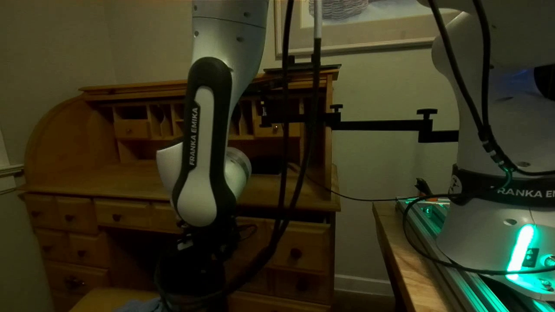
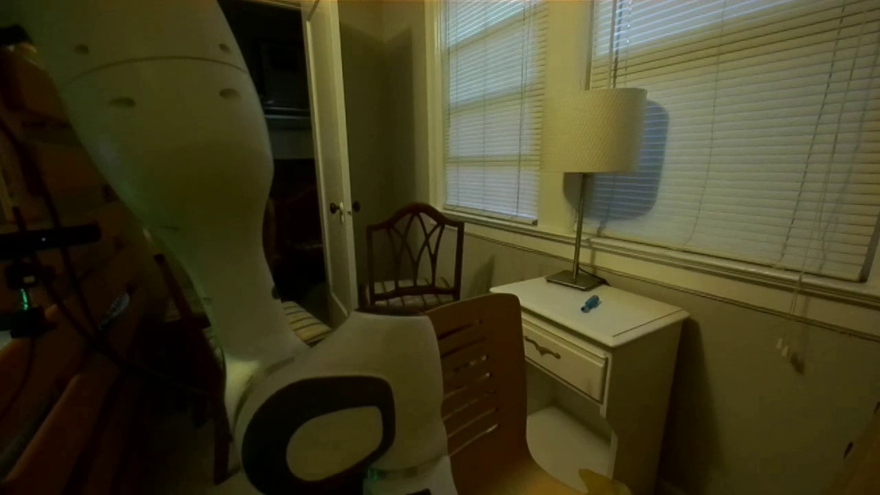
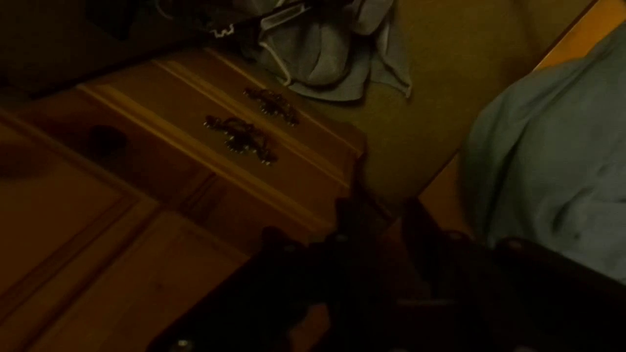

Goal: Open the rightmost drawer, and then move the white toy to the counter

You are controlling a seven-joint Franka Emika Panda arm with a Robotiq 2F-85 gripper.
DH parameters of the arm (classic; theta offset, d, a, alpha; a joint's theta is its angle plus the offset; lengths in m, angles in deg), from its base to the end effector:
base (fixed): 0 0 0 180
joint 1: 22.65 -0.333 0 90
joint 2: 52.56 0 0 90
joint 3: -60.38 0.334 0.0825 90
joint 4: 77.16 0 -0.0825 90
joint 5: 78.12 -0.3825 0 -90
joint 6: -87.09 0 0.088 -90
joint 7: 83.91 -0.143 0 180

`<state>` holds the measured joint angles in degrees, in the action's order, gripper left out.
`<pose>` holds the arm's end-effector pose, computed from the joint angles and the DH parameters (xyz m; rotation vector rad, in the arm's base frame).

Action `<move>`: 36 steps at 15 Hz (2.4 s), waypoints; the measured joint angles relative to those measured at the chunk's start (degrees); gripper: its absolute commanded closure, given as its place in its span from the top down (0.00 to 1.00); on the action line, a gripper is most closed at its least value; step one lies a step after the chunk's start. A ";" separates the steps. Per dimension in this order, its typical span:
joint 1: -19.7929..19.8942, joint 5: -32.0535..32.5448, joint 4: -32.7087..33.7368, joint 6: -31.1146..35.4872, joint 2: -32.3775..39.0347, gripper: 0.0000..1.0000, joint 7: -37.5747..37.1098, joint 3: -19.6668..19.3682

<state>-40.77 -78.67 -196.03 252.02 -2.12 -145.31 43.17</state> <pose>0.5525 -0.0131 -0.0062 2.5871 -1.3563 0.1240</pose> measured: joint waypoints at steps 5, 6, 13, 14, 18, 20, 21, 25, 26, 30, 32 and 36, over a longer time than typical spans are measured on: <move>-0.46 -0.01 2.50 -0.03 0.37 0.73 -0.01 4.05; -0.66 -0.04 2.75 -0.22 0.45 0.79 -0.40 3.78; -2.44 -0.94 3.90 -3.58 1.00 1.00 -7.88 -0.89; -3.15 -0.94 3.91 -3.58 1.33 1.00 -9.40 -2.09; -4.65 -0.94 3.90 -3.95 2.70 1.00 -15.96 -5.22; -4.60 -0.94 3.88 -4.69 3.14 1.00 -18.89 -5.61; -4.52 -0.94 3.86 -5.14 3.26 1.00 -20.27 -5.69; -3.70 -0.94 3.60 -5.94 3.29 1.00 -24.51 -5.77; -3.53 -0.94 3.54 -6.20 3.30 1.00 -25.05 -5.99; -3.35 -0.89 3.28 -7.70 3.30 0.98 -27.27 -7.96; -3.36 -0.79 3.13 -8.22 3.30 0.79 -28.30 -8.82; -3.40 -0.62 2.84 -8.33 3.29 0.50 -29.54 -9.74</move>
<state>-44.17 -79.29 -193.19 243.69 1.17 -174.85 33.43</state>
